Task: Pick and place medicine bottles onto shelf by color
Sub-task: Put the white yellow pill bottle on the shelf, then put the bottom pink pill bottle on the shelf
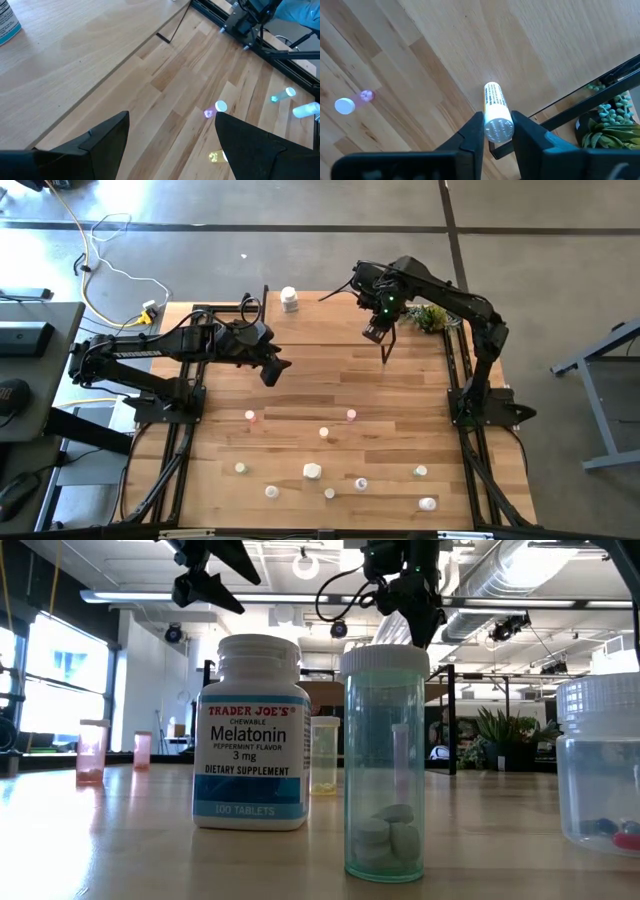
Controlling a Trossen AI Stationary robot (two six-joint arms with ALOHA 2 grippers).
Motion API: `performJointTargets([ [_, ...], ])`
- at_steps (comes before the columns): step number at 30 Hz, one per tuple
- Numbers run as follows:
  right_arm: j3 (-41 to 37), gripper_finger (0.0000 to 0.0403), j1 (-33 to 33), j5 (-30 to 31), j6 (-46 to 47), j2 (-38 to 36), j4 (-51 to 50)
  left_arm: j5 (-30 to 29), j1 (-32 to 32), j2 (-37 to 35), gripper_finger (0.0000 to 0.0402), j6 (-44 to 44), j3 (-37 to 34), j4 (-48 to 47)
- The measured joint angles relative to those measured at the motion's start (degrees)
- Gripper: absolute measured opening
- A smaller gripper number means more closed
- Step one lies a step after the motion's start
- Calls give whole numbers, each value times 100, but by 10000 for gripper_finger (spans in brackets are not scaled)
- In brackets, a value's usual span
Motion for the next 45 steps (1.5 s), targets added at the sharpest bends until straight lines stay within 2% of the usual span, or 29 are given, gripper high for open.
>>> performJointTargets([
  [10,1,124,0,145,-106,0,9,0,1,0,287,0,0,0],
  [14,132,125,2,312,-108,0,10,0,-1,0,287,0,0,0],
  [26,882,126,2,315,-108,-4,4,-2,-1,0,287,151,0,-33],
  [35,1645,126,2,308,-280,-4,3,42,-38,-151,287,101,0,-776],
  [41,2039,126,2,303,-469,-4,5,175,-703,-273,287,104,2,-1341],
  [45,2256,126,2,291,-508,-4,2,-59,-1305,-257,287,-29,2,-1794],
])
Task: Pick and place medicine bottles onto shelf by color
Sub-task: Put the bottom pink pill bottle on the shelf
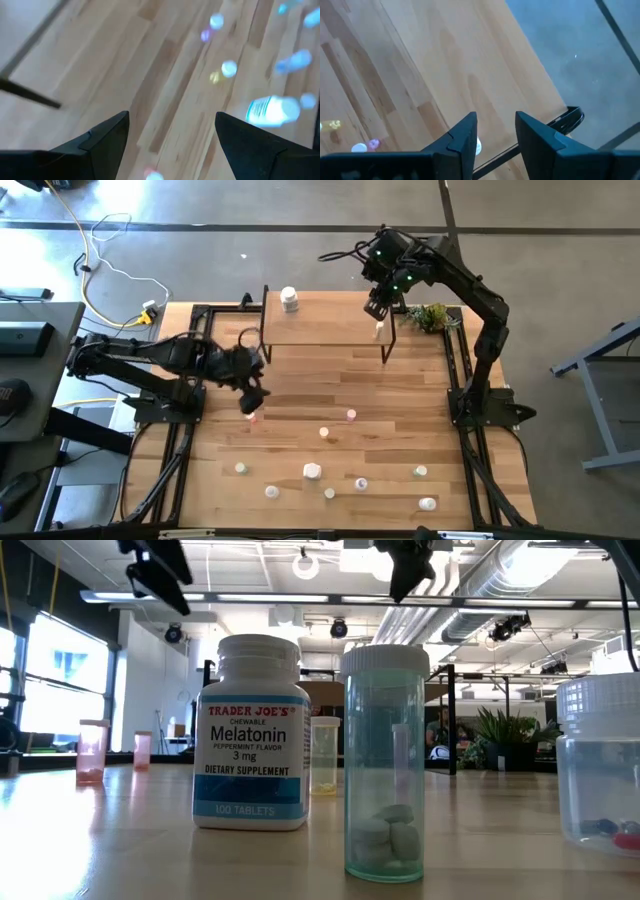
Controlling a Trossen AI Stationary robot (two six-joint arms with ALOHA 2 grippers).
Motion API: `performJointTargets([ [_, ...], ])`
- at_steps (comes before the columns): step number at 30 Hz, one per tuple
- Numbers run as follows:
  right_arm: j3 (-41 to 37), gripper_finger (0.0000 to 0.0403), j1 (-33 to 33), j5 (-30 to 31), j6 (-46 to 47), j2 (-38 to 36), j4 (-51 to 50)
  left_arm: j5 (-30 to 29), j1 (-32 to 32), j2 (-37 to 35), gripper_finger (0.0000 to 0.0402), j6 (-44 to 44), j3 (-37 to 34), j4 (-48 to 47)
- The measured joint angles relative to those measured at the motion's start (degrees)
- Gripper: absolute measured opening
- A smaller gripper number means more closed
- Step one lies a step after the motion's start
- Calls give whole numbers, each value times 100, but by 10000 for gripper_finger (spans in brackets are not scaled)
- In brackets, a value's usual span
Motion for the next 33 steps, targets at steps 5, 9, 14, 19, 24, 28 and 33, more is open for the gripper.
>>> performJointTargets([
  [5,14,126,-13,26,9,-107,139,-247,-595,57,287,-393,-107,-324],
  [9,8,126,-32,70,55,-130,144,-388,-986,62,287,-760,-426,-363],
  [14,4,126,-37,72,57,-129,138,-567,-1391,62,287,-1143,-879,-369],
  [19,4,126,-37,70,58,-129,124,-756,-1646,62,287,-1521,-1261,-351],
  [24,2,126,-37,70,128,-129,120,-743,-1813,62,287,-1644,-1585,-242],
  [28,2,126,-37,70,154,-129,99,-676,-1844,62,287,-1779,-1868,52],
  [33,2,126,-37,70,153,-129,100,-674,-1844,62,287,-1861,-2198,426],
])
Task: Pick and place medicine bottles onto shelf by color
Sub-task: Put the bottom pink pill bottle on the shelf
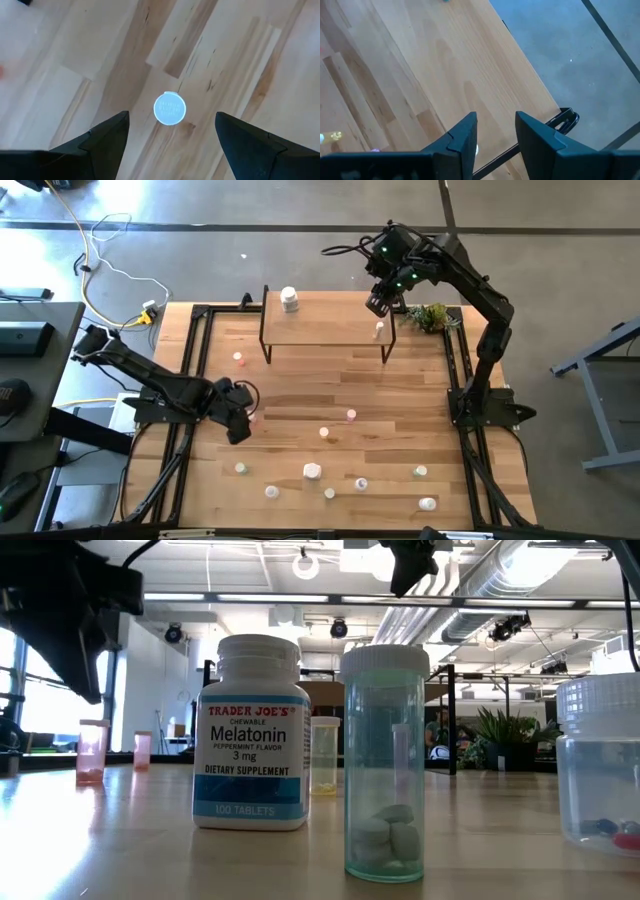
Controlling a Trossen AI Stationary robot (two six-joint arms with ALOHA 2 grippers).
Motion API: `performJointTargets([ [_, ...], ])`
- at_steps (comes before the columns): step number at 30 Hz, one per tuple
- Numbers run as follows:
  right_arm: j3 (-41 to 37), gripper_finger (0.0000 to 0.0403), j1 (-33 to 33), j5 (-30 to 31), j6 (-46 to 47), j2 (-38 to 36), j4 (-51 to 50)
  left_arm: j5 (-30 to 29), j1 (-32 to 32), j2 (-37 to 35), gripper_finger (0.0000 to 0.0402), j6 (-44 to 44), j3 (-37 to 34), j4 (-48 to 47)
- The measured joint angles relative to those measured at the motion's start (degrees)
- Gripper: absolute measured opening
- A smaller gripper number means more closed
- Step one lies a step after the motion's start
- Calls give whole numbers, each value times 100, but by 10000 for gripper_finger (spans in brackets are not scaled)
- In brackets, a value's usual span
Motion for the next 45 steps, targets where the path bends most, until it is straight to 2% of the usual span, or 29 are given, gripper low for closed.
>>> performJointTargets([
  [15,-2,126,0,-2,-2,0,4,-298,4,0,287,-368,-808,1050],
  [23,-2,126,0,-2,-37,0,7,-386,4,0,278,-465,-870,1085],
  [45,-2,126,0,-2,-50,0,11,-276,4,275,128,-57,-870,1384],
])
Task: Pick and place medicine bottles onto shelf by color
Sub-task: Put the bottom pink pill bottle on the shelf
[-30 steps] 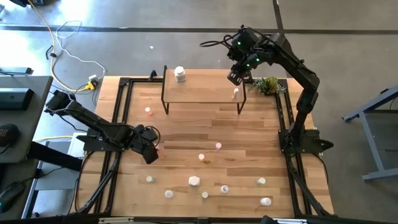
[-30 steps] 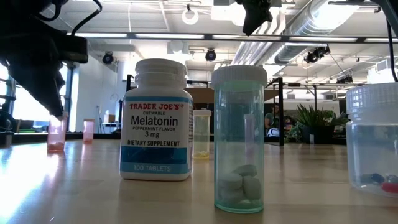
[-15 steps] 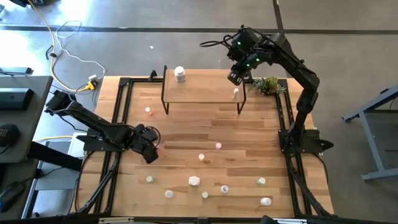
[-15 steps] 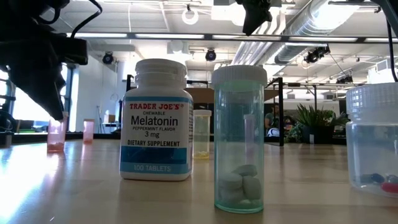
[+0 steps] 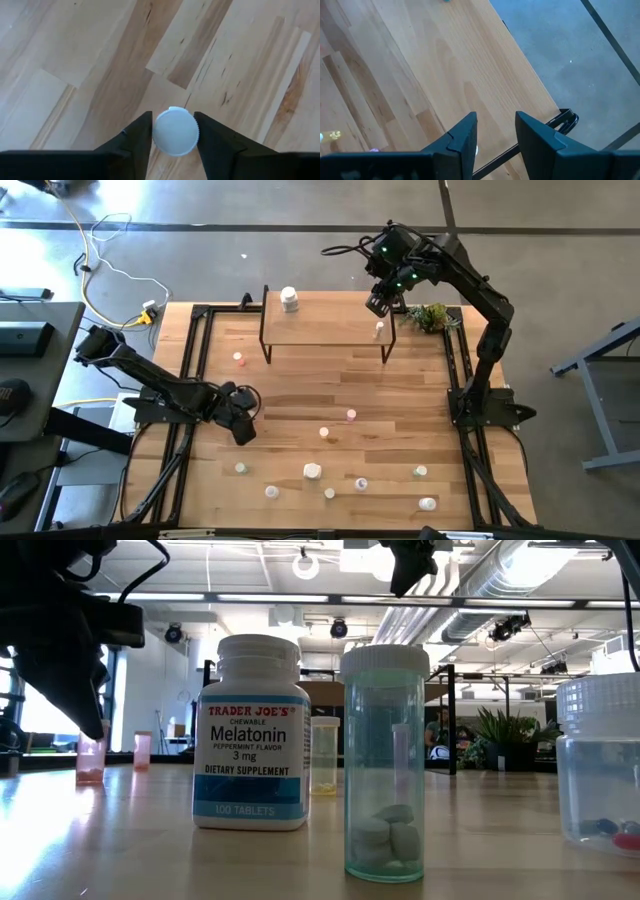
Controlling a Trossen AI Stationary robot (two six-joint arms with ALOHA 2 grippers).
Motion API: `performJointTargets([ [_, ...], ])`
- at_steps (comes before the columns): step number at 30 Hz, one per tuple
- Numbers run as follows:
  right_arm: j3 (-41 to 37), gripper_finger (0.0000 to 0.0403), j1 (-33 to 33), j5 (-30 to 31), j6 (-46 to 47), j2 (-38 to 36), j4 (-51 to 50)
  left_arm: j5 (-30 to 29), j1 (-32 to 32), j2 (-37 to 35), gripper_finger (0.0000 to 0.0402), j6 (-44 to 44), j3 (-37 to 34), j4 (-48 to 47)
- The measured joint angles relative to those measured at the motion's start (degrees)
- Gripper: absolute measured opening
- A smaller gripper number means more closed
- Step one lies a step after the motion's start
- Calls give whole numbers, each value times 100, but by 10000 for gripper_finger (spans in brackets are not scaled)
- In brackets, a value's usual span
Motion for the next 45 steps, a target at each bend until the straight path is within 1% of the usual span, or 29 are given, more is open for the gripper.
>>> performJointTargets([
  [5,0,126,0,-2,-1,0,0,16,0,-2,103,-1,0,12],
  [11,0,126,0,0,2,0,-1,40,0,-2,106,-29,14,9],
  [15,0,126,0,0,-3,0,-2,58,10,-17,106,6,267,-24],
  [19,-1,126,0,-1,-75,0,-4,57,223,-39,104,88,688,-193],
  [23,0,126,-2,0,-92,0,-4,42,605,-39,106,434,1253,-497],
  [30,0,126,0,-2,-85,0,-11,39,1422,-39,106,1622,2352,-710],
  [36,-2,126,0,-2,-47,0,-100,38,2317,-39,109,2417,3221,-704],
  [41,-2,126,0,-2,-44,0,-105,39,3119,-37,109,3367,3807,-635],
  [45,0,126,0,-2,59,0,-92,36,3741,44,109,3849,4256,-645],
])
